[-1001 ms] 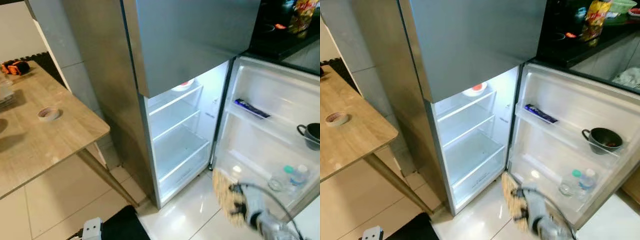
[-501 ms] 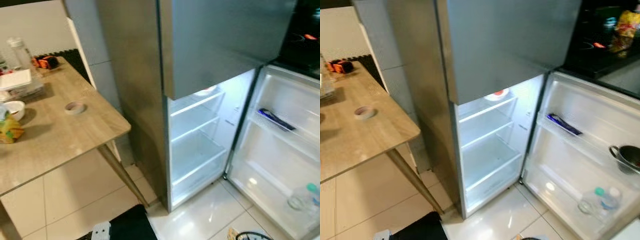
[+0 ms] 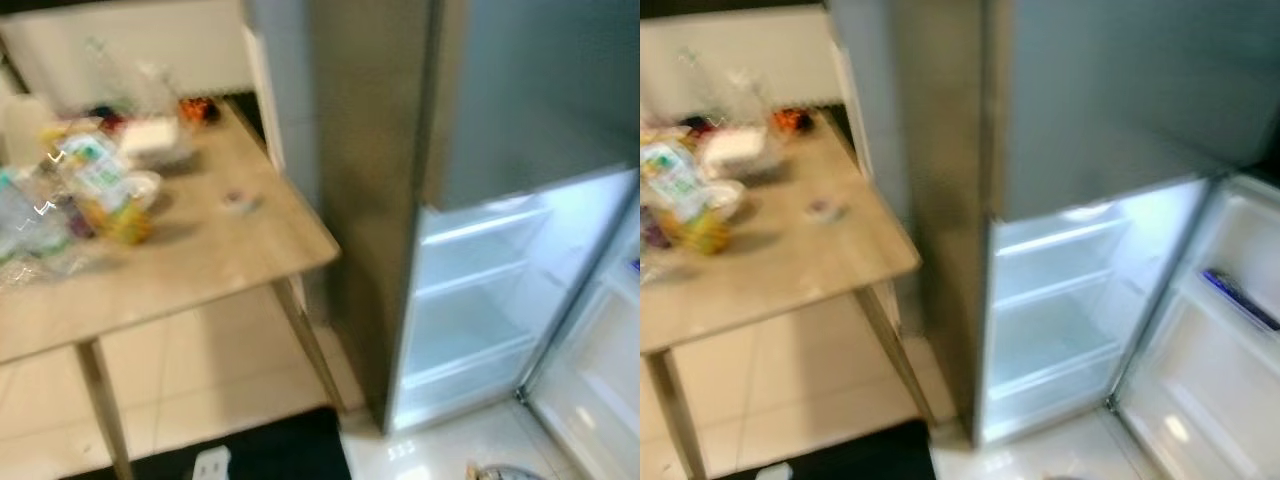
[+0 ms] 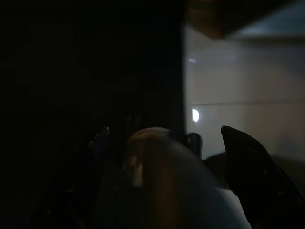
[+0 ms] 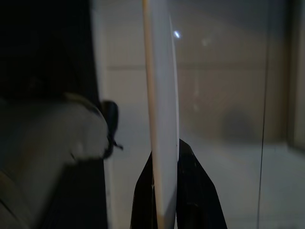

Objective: Restocking fridge

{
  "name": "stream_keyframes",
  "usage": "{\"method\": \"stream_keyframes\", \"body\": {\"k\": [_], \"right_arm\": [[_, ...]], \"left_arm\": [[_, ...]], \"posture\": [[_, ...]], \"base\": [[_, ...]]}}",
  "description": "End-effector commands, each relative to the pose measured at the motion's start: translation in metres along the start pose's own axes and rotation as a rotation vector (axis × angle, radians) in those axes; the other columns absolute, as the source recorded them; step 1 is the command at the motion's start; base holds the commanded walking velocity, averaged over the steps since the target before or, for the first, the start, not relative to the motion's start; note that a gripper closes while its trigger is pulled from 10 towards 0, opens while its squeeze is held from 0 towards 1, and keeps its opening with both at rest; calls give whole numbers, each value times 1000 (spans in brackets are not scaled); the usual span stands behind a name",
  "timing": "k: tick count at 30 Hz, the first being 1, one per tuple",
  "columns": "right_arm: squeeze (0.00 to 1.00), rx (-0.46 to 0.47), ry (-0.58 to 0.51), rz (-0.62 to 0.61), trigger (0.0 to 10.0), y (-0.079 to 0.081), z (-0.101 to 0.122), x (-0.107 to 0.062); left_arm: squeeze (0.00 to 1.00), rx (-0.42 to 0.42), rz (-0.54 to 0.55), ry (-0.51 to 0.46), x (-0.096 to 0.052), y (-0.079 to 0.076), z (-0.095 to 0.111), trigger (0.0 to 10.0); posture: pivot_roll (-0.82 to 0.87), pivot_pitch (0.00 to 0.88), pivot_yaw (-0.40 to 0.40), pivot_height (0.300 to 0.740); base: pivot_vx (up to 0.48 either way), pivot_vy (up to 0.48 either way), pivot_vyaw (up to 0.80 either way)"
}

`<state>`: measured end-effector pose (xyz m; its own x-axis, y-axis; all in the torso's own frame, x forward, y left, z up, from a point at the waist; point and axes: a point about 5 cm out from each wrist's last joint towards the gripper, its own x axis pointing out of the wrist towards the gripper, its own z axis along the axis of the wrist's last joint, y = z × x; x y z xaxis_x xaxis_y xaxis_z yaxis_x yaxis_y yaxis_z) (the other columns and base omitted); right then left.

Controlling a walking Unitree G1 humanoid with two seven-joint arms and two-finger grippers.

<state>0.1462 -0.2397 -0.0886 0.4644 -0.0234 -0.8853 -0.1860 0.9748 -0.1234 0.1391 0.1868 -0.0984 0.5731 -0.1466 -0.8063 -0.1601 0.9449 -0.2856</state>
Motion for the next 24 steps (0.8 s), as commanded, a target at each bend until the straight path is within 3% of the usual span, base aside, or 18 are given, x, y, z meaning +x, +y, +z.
{"method": "stream_keyframes", "body": {"k": [1,24], "right_arm": [[0,3,6,1,10000,3,-2,0],[0,6,36,-24,10000,5,-10,0]], "left_arm": [[0,2,6,14,-1,3,-1,10000],[0,-13,-16,22,-1,1,-1,10000]], "posture": [[-97,0,8,740],[-98,0,14,740]], "base": [[0,0,469],[0,-441,20]]}}
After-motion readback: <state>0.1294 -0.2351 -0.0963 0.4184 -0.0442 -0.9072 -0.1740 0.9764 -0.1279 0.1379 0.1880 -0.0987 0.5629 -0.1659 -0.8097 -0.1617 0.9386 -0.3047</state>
